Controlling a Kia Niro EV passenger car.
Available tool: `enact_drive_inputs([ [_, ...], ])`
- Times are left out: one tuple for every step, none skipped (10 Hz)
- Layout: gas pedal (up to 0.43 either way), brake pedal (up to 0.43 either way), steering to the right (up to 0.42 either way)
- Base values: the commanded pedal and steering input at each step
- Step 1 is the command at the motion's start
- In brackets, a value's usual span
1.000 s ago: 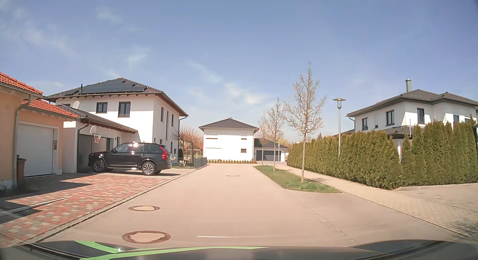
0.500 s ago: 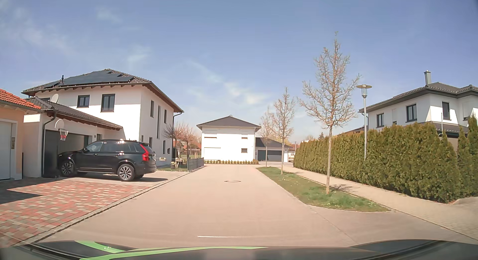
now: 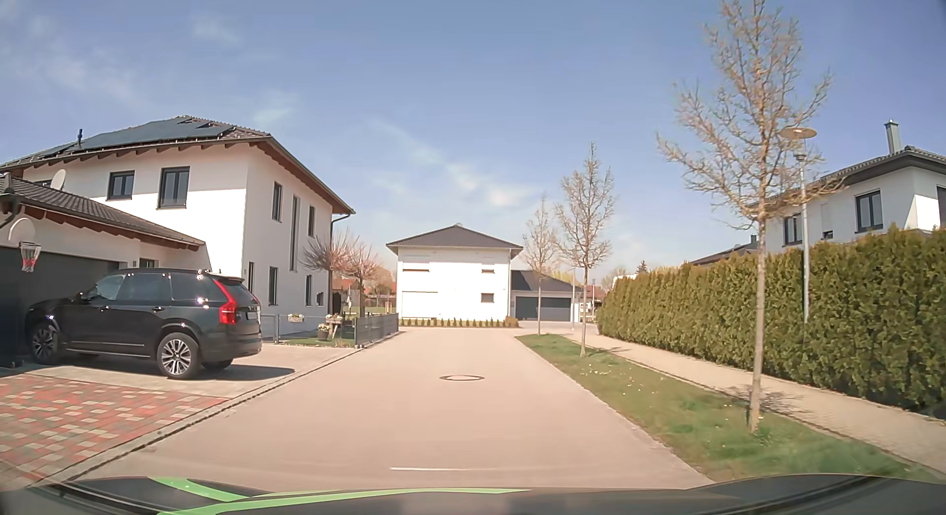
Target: Follow the waypoints while adhering to traffic rules and regulations
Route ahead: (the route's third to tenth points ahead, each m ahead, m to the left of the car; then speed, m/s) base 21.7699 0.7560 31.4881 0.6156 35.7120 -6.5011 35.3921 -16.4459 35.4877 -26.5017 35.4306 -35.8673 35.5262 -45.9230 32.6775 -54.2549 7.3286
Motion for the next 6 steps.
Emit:
enact_drive_inputs([
  [0.087,0.0,-0.007],
  [0.087,0.0,-0.006],
  [0.087,0.0,-0.006],
  [0.079,0.0,-0.005],
  [0.047,0.0,-0.005],
  [0.0,0.0,-0.004],
])
